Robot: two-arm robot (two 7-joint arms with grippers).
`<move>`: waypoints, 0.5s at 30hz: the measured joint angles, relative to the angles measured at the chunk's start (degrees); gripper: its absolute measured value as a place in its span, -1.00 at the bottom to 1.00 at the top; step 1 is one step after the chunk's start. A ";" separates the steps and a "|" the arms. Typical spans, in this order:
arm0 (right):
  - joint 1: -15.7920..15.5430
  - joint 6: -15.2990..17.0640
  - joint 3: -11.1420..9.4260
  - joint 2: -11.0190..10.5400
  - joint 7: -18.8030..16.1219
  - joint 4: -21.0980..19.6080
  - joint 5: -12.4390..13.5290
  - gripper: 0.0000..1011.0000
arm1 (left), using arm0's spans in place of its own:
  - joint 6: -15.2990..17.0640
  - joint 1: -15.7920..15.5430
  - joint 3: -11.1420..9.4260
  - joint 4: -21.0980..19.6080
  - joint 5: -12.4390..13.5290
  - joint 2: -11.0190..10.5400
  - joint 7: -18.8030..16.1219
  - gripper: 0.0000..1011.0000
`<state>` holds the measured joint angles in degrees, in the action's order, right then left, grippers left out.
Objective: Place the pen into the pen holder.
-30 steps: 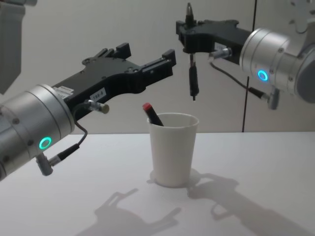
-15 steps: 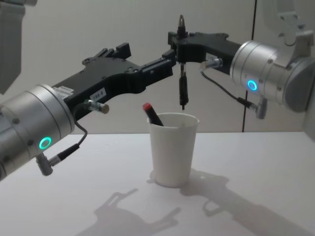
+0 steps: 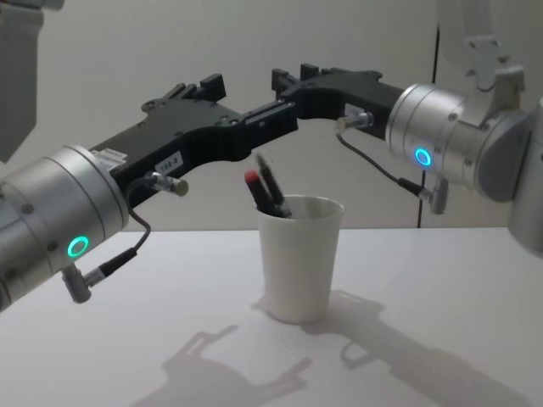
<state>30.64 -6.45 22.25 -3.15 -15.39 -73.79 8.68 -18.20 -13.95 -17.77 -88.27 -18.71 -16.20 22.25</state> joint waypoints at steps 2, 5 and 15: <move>0.11 -0.09 0.03 0.07 -0.11 0.21 0.03 -0.24 | 0.00 0.00 0.00 0.00 0.00 0.00 0.00 0.99; 0.16 -0.17 0.04 0.13 -0.20 0.36 0.05 -0.04 | 0.00 0.00 0.00 0.00 0.00 0.00 0.00 0.99; 0.05 -0.52 0.11 0.12 -0.22 0.03 0.00 0.59 | 0.00 0.00 0.00 0.00 0.00 0.00 0.00 0.99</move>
<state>30.69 -6.97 22.36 -3.03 -15.61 -73.75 8.68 -18.20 -13.95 -17.77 -88.27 -18.71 -16.19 22.24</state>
